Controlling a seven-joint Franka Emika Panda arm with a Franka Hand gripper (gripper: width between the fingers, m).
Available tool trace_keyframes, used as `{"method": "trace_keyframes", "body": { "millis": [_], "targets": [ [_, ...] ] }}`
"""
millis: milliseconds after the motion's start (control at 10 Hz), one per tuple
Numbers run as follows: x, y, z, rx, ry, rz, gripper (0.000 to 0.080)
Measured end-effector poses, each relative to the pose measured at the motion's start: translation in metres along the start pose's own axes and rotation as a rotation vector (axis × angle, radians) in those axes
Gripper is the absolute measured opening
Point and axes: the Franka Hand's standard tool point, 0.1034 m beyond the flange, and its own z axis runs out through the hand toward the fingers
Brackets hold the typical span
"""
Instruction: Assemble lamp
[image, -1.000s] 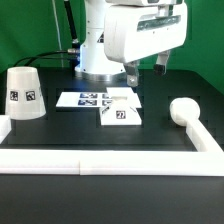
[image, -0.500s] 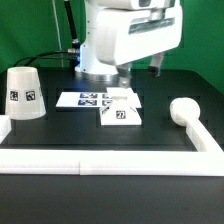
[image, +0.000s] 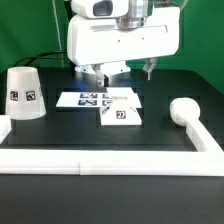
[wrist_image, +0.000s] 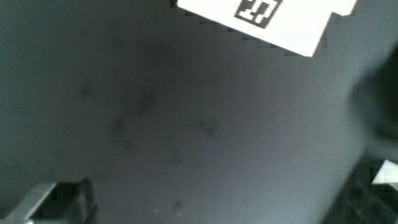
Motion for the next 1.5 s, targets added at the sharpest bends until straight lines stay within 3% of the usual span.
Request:
{"method": "trace_keyframes", "body": {
  "millis": [400,1000,1500],
  "targets": [
    [0.000,-0.001,0.000,0.022,0.003,0.285,0.0699],
    [-0.051,-0.020,0.026,0.004,0.072,0.305,0.0699],
    [-0.052,-0.020,0.027,0.005,0.071,0.303,0.0699]
  ]
}}
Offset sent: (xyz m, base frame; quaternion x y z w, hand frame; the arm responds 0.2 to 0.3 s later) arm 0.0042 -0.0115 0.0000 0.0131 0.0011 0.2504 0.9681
